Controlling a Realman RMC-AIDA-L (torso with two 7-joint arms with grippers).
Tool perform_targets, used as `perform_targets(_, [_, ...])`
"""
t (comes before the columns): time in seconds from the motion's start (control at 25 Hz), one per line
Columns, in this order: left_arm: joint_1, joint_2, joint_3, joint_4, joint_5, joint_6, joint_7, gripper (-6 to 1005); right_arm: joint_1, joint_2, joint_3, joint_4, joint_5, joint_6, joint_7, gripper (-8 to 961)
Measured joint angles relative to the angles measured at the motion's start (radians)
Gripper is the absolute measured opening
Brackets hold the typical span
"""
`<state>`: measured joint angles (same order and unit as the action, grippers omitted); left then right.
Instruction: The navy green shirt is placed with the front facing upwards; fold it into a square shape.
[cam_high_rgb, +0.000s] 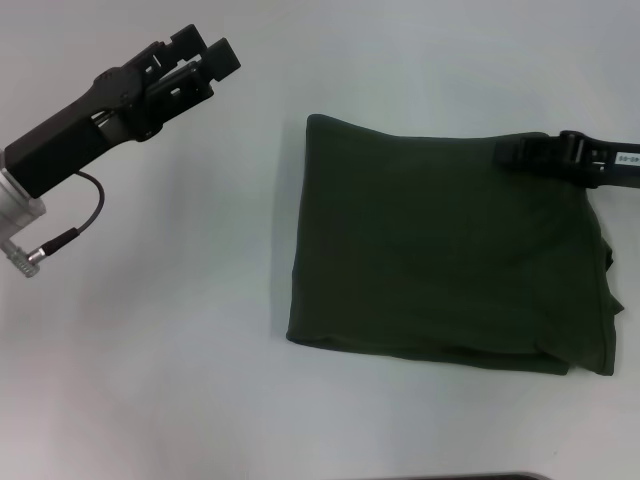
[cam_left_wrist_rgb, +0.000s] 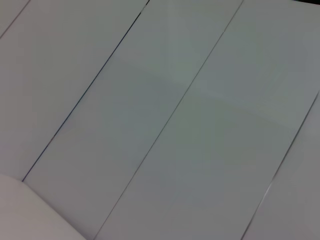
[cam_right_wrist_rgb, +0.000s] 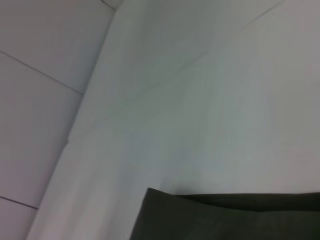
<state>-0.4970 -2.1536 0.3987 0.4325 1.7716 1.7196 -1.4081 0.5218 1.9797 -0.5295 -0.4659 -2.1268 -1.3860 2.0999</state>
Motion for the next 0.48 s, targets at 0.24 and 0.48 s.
perform_targets(0.24, [0.000,0.001,0.000,0.001,0.000,-0.001,0.000,919,0.001,0.006,-0.049,0.001,-0.001,0.106,0.043,276])
perform_targets(0.48, [0.001,0.002,-0.003,0.002,0.000,-0.007,0.000,920,-0.002,0.009,-0.057,0.001,-0.002,0.169,0.041,123])
